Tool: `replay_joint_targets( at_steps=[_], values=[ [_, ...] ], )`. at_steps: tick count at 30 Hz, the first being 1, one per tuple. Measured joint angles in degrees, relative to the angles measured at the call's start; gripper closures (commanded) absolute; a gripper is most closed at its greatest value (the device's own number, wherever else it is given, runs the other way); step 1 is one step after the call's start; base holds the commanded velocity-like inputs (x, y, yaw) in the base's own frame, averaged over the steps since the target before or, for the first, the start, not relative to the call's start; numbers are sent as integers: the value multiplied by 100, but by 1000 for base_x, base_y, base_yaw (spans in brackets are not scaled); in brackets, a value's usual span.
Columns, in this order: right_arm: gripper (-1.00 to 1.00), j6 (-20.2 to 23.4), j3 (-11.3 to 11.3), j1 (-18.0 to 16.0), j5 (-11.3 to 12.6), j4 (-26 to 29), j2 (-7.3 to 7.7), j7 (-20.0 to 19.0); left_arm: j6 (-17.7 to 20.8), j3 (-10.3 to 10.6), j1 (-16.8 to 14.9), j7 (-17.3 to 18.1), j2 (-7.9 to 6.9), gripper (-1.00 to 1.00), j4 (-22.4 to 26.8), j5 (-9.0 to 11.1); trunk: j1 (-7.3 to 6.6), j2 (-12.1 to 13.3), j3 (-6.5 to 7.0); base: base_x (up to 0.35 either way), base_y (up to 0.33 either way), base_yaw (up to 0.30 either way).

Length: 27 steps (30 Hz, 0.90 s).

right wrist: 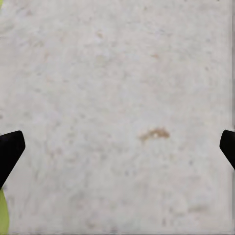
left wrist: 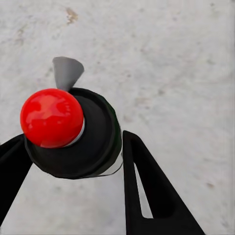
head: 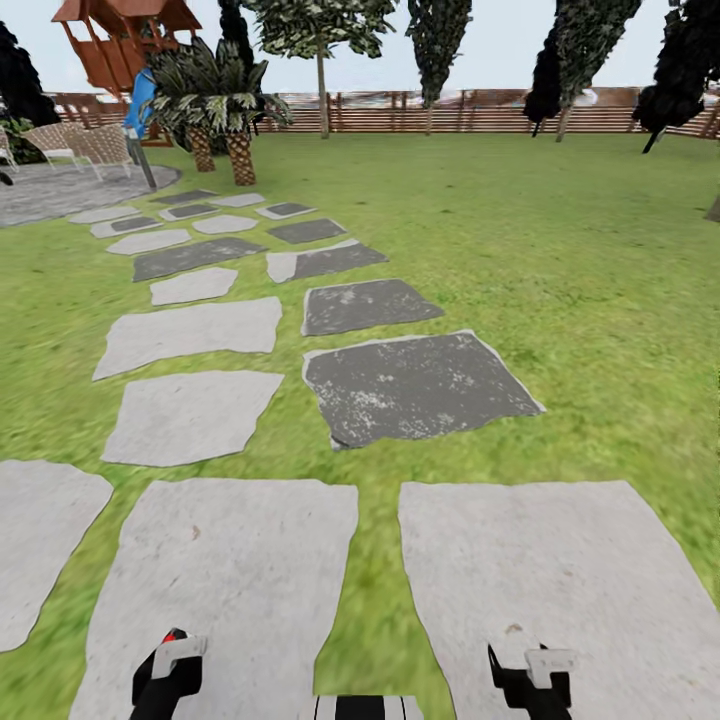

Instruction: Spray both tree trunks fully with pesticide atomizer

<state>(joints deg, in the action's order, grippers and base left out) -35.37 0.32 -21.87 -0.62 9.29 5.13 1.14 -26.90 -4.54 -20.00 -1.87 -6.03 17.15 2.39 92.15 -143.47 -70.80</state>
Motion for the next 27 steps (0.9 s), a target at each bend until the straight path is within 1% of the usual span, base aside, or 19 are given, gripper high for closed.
replay_joint_targets(
  at_steps=[6,10,18,27],
  values=[
    [-100,-24,14,1,-7,-216,-46,-20,3,-4,136,-6,16,100,-49,4,-15,8,182,0,0,-22],
    [-100,-24,10,2,0,-286,-56,-20,-3,2,318,-8,26,100,-115,0,-26,14,279,0,0,-2],
    [-100,-24,6,3,6,-300,-56,4,-8,6,381,-8,41,100,-153,-6,-46,24,458,0,0,0],
    [-100,-24,3,1,7,-300,-57,12,-8,7,385,-8,41,100,-155,-6,-240,379,621,0,0,0]
  ],
)
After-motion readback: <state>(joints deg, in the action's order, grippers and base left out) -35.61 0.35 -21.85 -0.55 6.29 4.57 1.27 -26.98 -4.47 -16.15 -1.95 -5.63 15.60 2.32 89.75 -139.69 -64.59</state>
